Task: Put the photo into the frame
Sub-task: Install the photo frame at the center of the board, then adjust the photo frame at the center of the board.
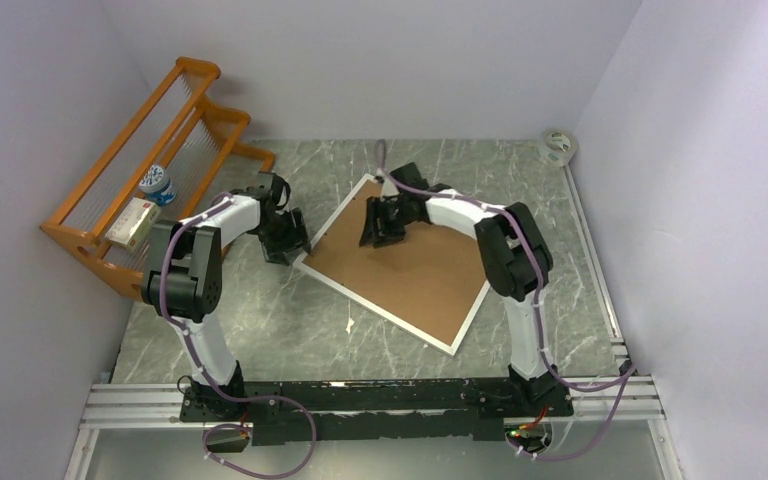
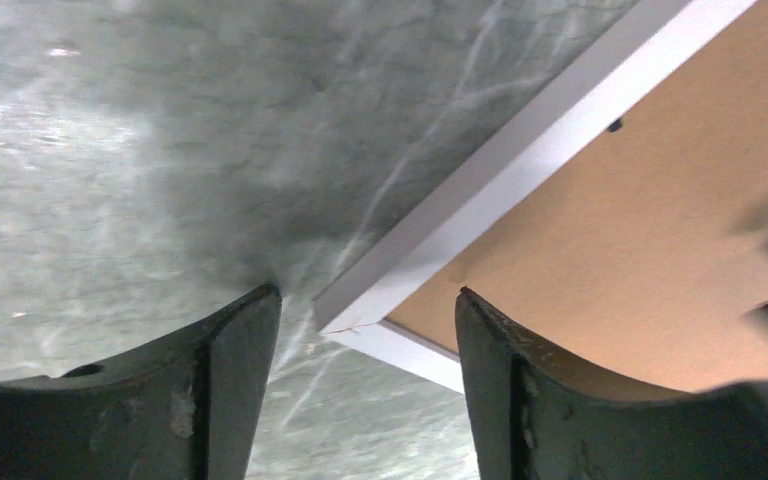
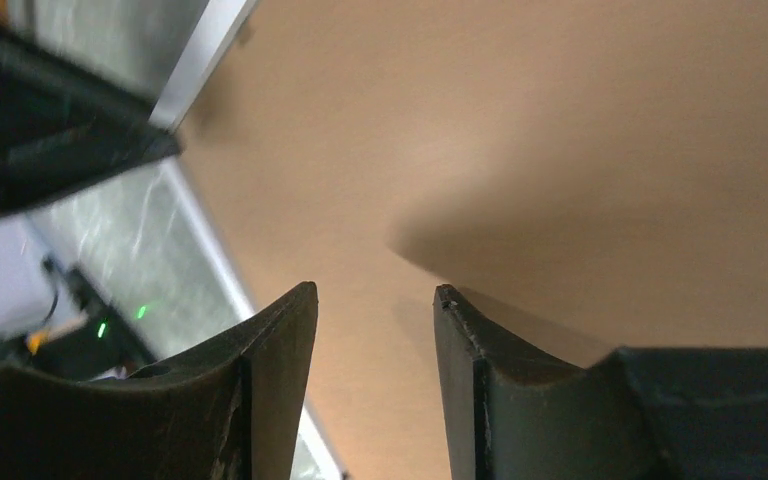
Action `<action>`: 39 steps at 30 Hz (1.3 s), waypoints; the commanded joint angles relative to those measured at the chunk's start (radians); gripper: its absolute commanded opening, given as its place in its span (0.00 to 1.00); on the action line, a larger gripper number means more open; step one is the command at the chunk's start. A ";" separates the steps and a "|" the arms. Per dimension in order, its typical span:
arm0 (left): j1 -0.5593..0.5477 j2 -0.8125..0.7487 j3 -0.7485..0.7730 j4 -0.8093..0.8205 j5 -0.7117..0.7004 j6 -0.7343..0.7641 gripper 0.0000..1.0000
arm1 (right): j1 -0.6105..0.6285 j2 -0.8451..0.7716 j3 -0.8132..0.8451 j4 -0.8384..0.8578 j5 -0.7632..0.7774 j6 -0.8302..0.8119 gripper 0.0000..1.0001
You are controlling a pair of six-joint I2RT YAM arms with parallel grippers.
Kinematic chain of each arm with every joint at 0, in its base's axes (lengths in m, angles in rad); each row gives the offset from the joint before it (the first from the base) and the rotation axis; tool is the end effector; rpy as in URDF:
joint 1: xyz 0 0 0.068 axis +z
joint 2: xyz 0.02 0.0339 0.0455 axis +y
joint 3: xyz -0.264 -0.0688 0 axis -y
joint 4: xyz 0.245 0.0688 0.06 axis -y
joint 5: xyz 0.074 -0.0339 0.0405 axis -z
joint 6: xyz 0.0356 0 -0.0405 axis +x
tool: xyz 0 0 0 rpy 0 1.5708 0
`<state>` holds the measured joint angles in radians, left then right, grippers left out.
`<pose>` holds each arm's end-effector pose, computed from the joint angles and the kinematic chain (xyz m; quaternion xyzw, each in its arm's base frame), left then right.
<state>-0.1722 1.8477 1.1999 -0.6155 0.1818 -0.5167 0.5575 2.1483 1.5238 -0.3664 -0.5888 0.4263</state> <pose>0.3504 -0.0675 0.1635 -0.1550 0.9719 -0.1359 0.1133 0.3754 0.2574 0.1534 -0.1429 0.9096 0.3743 0.1098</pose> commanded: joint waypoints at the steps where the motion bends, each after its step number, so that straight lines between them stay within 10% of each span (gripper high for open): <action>1: 0.009 -0.062 -0.001 -0.053 -0.087 -0.007 0.75 | -0.137 -0.116 -0.022 0.111 0.230 0.017 0.51; 19: -0.014 -0.125 -0.179 0.089 0.282 0.085 0.79 | -0.398 -0.084 0.008 0.046 0.390 0.073 0.60; 39: -0.017 0.128 0.158 0.112 0.358 0.039 0.73 | -0.439 -0.130 -0.163 -0.011 0.224 0.057 0.60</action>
<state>-0.1867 1.9118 1.2381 -0.6216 0.4843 -0.4538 0.1089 2.0911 1.4525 -0.3138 -0.2890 0.4644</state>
